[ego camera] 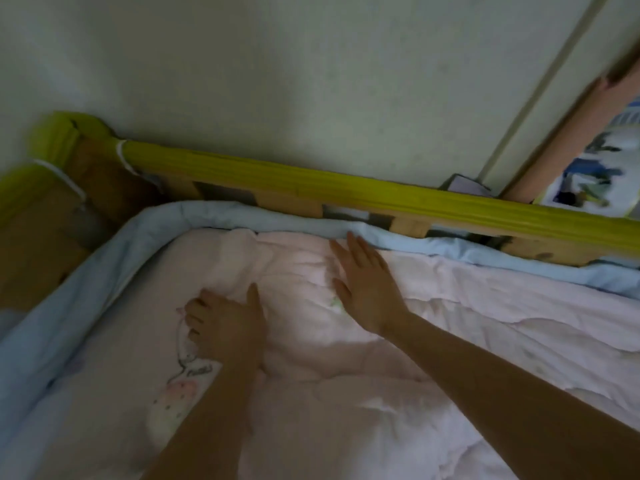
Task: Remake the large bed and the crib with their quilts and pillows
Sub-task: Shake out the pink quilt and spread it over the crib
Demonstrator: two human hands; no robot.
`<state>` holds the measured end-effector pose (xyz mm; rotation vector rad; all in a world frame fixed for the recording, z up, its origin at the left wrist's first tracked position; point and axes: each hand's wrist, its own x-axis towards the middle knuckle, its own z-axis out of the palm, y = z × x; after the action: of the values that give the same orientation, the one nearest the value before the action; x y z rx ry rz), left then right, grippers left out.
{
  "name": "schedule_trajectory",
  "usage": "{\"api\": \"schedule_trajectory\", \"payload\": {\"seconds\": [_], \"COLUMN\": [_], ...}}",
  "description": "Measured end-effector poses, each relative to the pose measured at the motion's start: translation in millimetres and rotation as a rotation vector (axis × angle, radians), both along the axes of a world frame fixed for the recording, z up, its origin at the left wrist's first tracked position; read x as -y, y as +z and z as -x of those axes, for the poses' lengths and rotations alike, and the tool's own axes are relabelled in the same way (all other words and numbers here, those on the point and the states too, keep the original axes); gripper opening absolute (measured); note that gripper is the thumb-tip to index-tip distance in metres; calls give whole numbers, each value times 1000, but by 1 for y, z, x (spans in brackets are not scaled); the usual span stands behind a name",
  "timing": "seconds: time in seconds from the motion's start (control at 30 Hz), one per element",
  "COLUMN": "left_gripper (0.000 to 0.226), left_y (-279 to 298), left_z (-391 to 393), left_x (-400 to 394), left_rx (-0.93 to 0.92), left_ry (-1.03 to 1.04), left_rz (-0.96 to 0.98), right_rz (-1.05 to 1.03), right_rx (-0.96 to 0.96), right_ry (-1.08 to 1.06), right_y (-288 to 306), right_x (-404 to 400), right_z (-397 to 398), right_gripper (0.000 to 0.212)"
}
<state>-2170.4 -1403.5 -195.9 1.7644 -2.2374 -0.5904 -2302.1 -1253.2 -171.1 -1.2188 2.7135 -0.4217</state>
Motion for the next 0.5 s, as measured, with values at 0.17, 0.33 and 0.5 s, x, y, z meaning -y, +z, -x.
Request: {"api": "schedule_trajectory", "payload": {"seconds": [0.17, 0.33, 0.5], "left_gripper": [68, 32, 28], "left_y": [-1, 11, 24], "left_z": [-6, -6, -9], "left_x": [26, 61, 123], "left_rx": [-9, -197, -228], "left_ry": [86, -127, -178], "left_rz": [-40, -30, 80], "right_rz": [-170, -138, -9], "right_rx": [-269, -137, -36], "right_ry": [34, 26, -9], "right_y": [-15, -39, -46], "right_x": [38, 76, 126], "right_z": [-8, -32, -45], "right_gripper": [61, 72, 76]}}
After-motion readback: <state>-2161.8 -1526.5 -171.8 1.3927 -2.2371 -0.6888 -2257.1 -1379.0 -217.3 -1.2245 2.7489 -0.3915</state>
